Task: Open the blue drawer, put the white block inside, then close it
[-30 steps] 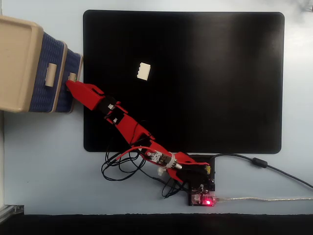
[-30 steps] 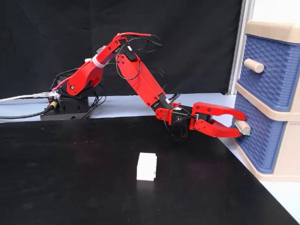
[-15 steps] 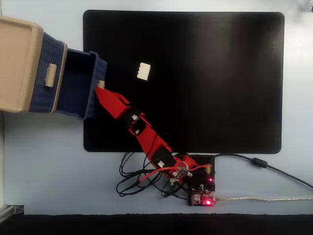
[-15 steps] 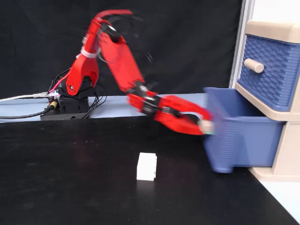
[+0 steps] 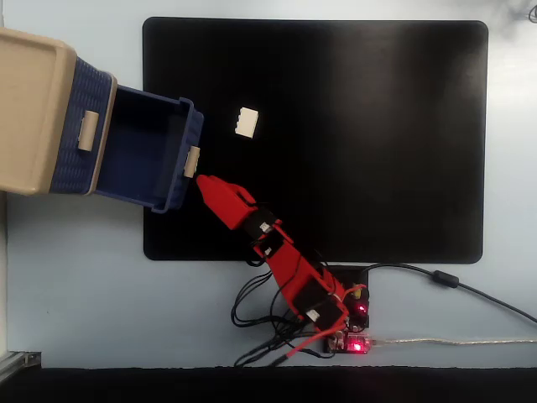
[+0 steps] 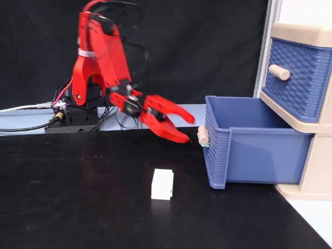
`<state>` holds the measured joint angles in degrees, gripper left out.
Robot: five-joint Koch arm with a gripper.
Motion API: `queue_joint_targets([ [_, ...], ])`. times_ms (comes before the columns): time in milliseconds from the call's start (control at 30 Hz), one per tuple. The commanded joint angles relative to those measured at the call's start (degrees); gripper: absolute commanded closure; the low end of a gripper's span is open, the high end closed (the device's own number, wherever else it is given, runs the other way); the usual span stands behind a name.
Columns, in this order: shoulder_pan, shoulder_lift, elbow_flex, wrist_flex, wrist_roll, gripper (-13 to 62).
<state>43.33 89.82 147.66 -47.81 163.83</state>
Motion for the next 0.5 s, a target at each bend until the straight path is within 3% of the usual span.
queue_joint_targets([
  [0, 3.08, 10.63, 0.09, 8.79, -8.17, 16.2],
  [100, 5.63, 23.64, -4.04, 35.24, -18.19, 16.2],
  [200, 10.72, 30.59, -21.36, 70.84, -25.40, 16.2],
  [300, 14.77, 21.71, -45.35, 101.34, -29.97, 16.2],
  [467, 18.02, -5.54, -84.99, 133.59, -32.34, 16.0],
])
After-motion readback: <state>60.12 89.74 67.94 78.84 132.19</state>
